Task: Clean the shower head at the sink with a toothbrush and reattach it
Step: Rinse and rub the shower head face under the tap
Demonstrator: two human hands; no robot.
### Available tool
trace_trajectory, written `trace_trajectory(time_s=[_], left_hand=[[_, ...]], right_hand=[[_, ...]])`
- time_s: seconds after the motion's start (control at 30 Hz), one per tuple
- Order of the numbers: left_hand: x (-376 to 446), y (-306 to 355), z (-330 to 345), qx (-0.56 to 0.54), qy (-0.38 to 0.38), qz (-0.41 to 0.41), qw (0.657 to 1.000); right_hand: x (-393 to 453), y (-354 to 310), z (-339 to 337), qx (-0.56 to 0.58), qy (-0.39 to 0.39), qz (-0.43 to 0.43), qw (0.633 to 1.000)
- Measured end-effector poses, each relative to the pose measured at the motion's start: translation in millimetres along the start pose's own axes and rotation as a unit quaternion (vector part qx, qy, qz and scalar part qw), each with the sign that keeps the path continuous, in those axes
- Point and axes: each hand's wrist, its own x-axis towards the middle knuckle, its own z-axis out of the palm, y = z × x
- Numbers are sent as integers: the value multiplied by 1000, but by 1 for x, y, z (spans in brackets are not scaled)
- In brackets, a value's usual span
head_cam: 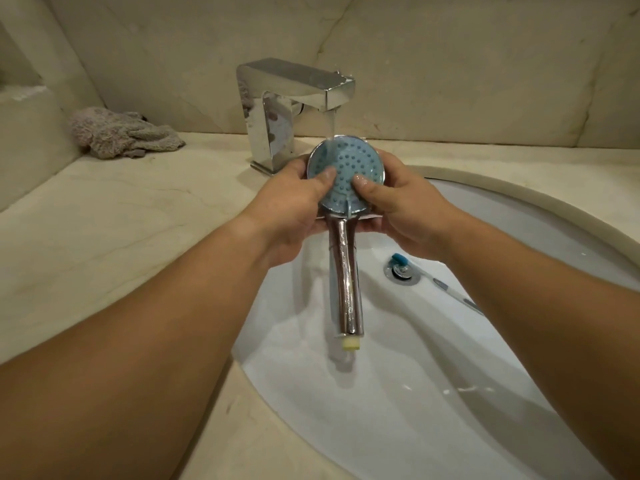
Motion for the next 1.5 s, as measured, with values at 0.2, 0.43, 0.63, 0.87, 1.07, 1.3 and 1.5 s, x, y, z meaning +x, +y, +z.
trace_trajectory(time_s=[0.2,0.43,0.63,0.87,1.07,1.3,1.5], left_hand=[[1,-3,4,-8,38,-4,999],[0,2,5,-16,57,-18,998],[-2,3,7,-47,50,-39,997],[-4,4,14,-74,56,-43,995],[-9,5,15,-71,44,-58,995],[-3,7,11,-107,67,-90,988],[-4,11,11,-143,74,-106,981]], right_hand=[[1,-1,4,-6,-9,-8,1000],[3,1,10,-66,34,-19,997],[4,2,17,-75,71,-31,994],[6,3,34,-179,255,-58,949],[9,4,34,-219,292,-62,929],[4,5,31,-313,197,-140,919],[9,5,46,-285,264,-127,913]])
